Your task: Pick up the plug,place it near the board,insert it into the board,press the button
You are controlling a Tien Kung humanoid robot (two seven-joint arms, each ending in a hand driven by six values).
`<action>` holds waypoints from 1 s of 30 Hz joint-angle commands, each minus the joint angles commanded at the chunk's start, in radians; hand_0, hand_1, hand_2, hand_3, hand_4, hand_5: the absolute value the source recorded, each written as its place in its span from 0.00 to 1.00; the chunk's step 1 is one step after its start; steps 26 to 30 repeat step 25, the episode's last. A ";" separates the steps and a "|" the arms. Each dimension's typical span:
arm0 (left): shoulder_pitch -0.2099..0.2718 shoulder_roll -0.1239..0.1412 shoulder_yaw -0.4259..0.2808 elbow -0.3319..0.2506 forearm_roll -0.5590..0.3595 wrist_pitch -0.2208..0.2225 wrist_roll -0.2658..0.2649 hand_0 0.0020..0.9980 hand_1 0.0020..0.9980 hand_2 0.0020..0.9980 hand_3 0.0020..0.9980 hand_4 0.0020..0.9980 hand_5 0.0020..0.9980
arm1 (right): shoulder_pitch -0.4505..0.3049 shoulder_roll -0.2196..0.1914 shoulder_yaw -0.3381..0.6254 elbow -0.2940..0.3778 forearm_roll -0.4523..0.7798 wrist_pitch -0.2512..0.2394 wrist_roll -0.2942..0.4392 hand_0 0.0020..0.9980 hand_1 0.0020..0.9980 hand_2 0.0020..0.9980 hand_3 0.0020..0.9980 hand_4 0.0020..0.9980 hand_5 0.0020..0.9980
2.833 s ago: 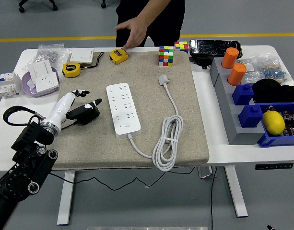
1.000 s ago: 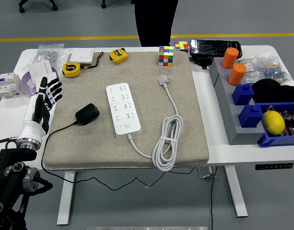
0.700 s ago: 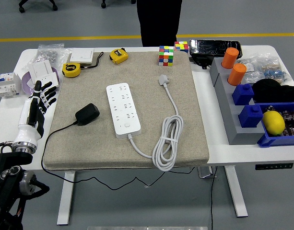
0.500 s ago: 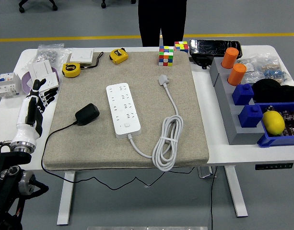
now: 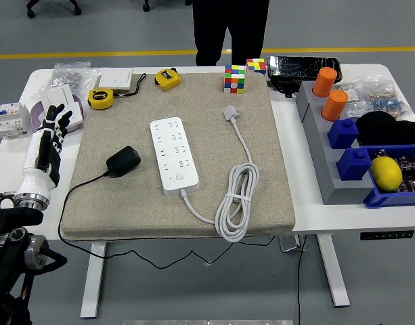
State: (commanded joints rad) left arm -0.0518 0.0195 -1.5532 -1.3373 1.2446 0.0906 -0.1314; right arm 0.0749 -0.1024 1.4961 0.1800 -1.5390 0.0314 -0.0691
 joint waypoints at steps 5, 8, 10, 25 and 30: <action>0.005 0.002 0.006 -0.004 -0.019 0.001 -0.002 0.83 0.79 0.75 0.91 1.00 1.00 | 0.001 0.002 0.002 0.000 0.001 0.000 -0.001 0.86 0.80 0.78 0.80 1.00 0.99; 0.007 0.000 0.005 -0.006 -0.008 -0.001 0.003 0.83 0.79 0.75 0.91 1.00 1.00 | 0.002 0.002 0.001 0.000 0.002 -0.001 0.000 0.86 0.80 0.78 0.80 1.00 0.99; 0.008 -0.003 0.003 -0.006 0.005 -0.005 0.008 0.83 0.79 0.75 0.91 1.00 1.00 | 0.003 0.002 0.002 0.000 0.000 0.000 -0.001 0.86 0.80 0.78 0.80 1.00 0.99; 0.014 -0.003 0.002 -0.005 0.001 -0.012 0.011 0.86 0.90 0.88 0.87 1.00 1.00 | 0.005 0.000 0.000 0.000 -0.012 0.002 0.000 0.86 0.80 0.78 0.80 1.00 0.99; 0.014 -0.003 0.002 -0.005 0.001 -0.012 0.011 0.86 0.90 0.88 0.87 1.00 1.00 | 0.005 0.000 0.000 0.000 -0.012 0.002 0.000 0.86 0.80 0.78 0.80 1.00 0.99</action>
